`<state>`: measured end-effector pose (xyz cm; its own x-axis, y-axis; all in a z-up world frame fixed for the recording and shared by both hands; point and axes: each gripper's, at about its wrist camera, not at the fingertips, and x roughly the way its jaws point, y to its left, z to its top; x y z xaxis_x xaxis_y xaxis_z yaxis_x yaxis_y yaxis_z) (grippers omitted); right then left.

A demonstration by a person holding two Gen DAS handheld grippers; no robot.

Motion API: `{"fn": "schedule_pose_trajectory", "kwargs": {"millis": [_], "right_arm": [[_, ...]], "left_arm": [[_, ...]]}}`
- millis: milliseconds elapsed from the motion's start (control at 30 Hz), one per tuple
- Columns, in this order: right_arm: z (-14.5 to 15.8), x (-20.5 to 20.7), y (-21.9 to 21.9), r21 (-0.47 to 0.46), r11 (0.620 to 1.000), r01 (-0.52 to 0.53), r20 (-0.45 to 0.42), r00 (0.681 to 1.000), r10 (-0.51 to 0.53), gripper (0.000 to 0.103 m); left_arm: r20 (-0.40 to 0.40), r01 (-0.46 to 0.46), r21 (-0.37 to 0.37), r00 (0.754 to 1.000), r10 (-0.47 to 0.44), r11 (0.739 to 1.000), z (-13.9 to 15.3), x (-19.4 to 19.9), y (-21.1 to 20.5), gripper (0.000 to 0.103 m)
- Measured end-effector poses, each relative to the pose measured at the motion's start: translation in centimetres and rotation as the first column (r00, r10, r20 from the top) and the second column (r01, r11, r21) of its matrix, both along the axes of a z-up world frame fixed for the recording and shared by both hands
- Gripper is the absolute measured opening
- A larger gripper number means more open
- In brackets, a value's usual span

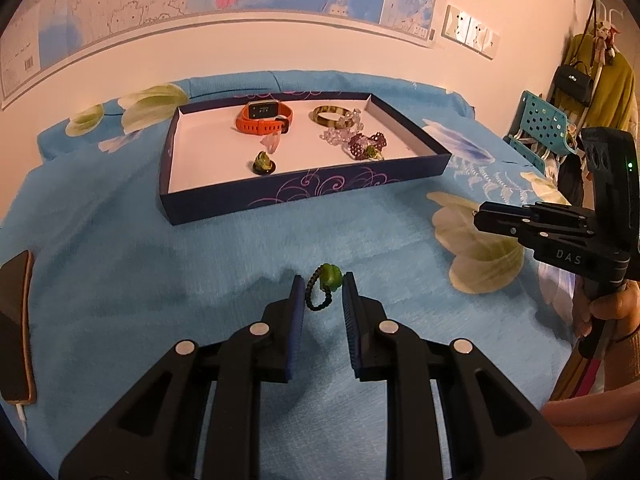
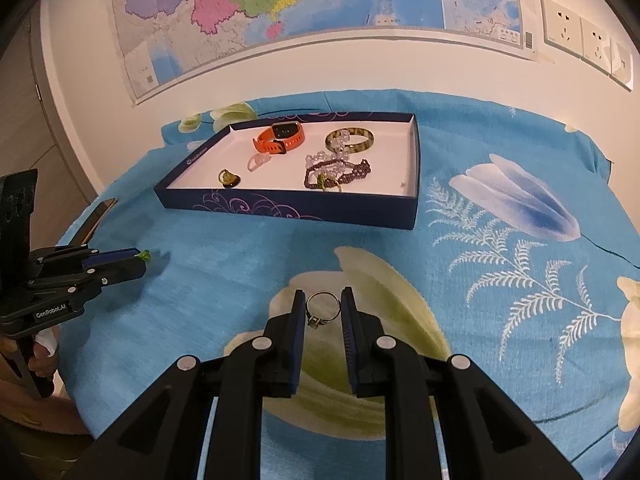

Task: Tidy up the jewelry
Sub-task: 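Grasp the green bead cord ring with the left tool while the right tool grasps the silver ring, then lift both rings toward the tray with both tools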

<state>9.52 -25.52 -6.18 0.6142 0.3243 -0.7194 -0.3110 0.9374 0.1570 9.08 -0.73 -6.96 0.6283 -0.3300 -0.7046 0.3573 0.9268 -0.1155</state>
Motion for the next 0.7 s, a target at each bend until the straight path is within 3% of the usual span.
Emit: {"fn": "schedule_pose_trajectory", "kwargs": {"millis": [700], "right_arm": [[1.6,-0.1,0.2,0.029,0.999,-0.014,0.048,0.999,0.013,0.016]], "left_arm": [[0.057,0.013,-0.023,0.998,-0.011,1.000,2.0,-0.1,0.1,0.019]]}}
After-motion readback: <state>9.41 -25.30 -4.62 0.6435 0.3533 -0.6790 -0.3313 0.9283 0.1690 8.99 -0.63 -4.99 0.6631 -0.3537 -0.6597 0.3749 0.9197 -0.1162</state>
